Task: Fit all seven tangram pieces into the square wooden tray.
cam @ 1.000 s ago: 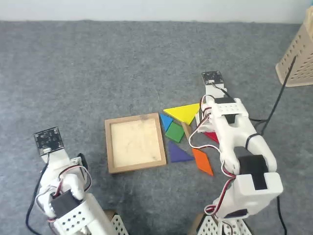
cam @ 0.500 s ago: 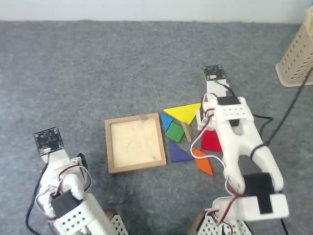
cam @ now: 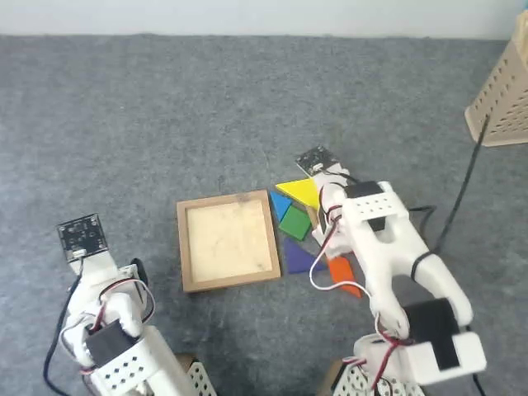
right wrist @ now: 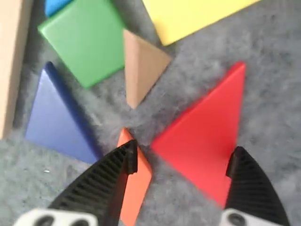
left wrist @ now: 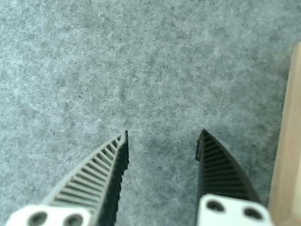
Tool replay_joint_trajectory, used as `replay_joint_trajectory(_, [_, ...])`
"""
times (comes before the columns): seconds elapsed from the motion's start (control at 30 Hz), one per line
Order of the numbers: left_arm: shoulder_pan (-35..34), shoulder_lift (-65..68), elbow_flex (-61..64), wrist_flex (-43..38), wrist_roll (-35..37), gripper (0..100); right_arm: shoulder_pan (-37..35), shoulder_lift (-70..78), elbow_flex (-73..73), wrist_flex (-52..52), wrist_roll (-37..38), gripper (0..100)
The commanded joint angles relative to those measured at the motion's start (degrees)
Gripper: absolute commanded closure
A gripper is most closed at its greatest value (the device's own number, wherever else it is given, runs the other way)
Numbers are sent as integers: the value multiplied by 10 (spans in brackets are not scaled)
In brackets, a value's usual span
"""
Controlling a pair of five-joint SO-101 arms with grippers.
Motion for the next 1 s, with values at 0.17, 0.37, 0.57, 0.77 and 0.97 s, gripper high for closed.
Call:
replay_joint_trajectory(0.17, [2, -6, -11, 2, 5, 775, 15, 50, -6, -34, 27, 702])
replay_joint_trajectory(0.37, [2, -6, -11, 2, 5, 775, 15, 56, -13, -33, 24, 712])
replay_joint_trajectory(0.57, [2, -6, -11, 2, 5, 775, 15, 53, -19, -35, 23, 834])
replay_joint_trajectory(0.77, [2, -6, -11, 2, 5, 775, 15, 50, -30, -33, -1, 836])
replay_joint_trajectory(0.97, [2, -6, -11, 2, 5, 775, 10, -30, -38, 3, -10, 836])
